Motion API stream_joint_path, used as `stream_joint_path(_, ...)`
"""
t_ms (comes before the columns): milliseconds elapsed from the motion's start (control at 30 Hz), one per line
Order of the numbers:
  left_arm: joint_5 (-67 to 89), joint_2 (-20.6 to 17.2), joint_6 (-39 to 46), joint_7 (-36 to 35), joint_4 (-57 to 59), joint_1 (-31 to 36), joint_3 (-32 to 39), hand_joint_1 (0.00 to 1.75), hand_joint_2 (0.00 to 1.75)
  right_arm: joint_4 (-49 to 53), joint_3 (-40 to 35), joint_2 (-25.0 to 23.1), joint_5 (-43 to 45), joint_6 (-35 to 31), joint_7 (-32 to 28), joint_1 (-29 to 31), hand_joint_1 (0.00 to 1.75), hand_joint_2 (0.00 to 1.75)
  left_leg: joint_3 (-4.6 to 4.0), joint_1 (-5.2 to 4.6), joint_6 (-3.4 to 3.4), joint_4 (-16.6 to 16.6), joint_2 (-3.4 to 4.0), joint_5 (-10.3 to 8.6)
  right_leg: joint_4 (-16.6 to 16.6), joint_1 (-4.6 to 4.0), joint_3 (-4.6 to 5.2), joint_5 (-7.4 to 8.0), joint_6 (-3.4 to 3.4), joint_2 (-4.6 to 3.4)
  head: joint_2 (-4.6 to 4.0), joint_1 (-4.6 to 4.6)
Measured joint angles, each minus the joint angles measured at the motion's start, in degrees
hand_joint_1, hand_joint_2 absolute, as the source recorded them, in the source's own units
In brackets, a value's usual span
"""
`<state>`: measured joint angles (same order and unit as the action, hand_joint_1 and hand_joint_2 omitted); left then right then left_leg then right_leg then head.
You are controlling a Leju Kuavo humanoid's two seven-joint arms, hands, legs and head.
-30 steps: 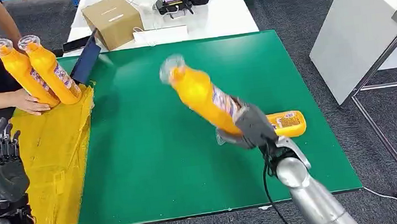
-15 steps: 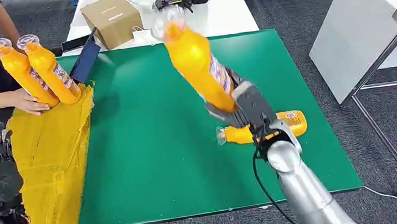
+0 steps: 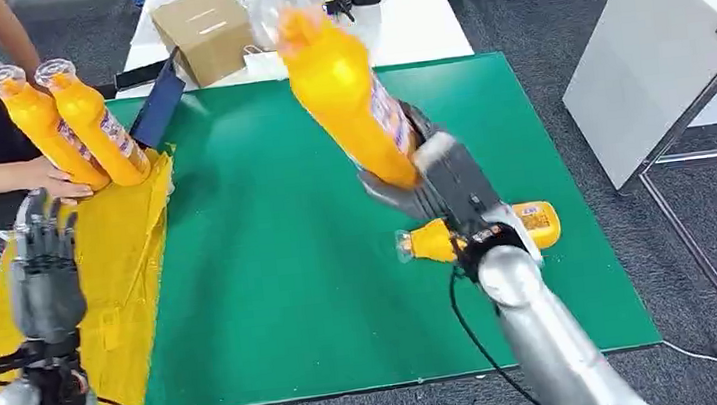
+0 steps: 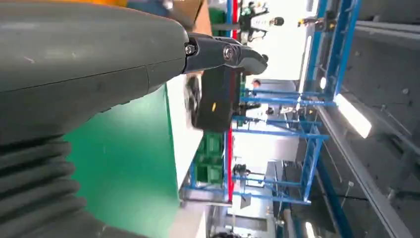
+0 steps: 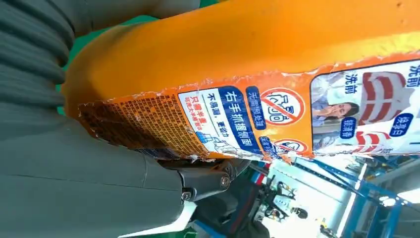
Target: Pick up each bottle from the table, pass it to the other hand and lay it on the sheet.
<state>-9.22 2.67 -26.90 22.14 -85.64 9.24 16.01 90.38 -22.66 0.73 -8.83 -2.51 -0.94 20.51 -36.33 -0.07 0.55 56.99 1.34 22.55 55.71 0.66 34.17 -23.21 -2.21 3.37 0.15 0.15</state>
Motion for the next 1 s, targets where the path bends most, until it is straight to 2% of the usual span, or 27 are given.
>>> stream_joint_path(100, -1.2, 1.0, 2.5, -0.5, -3.5, -1.8, -4.6, 0.00, 1.75, 2.8, 1.2, 1.6, -0.2, 1.1, -0.5, -3.5, 1.75, 1.75, -0.07, -0.13, 0.09, 0.0, 0.10, 0.11, 0.0, 0.10, 0.13, 0.03, -0.04, -0.06, 0.00, -0.02)
stream_joint_path(300, -4.2, 2.4, 2.9, -0.7, -7.4, -2.9, -10.8, 0.00, 1.75, 4.6, 2.2, 3.3, -1.4, 2.7, -0.9, -6.2, 1.75, 1.75, -0.03, -0.17, 0.12, 0.0, 0.12, 0.11, 0.0, 0.11, 0.10, 0.02, -0.05, -0.07, 0.00, -0.04)
stream_joint_path(500, -5.9, 2.8, 3.4, -1.4, -9.3, -3.1, -16.3, 0.00, 1.75, 3.4, -0.7, 2.6, -3.9, 5.1, 0.5, -5.3, 1.75, 1.75, -0.03, -0.15, 0.12, 0.0, 0.14, 0.09, 0.0, 0.10, 0.08, 0.02, -0.05, -0.07, 0.00, -0.07)
stream_joint_path(1000, -11.8, 3.2, -1.0, -4.4, -10.3, -4.7, -24.9, 0.00, 1.75, -1.3, -9.0, 0.0, -4.6, 6.7, 2.6, 0.1, 1.75, 1.75, -0.04, -0.17, 0.13, 0.0, 0.12, 0.09, 0.0, 0.13, 0.07, 0.01, -0.06, -0.06, 0.00, -0.07)
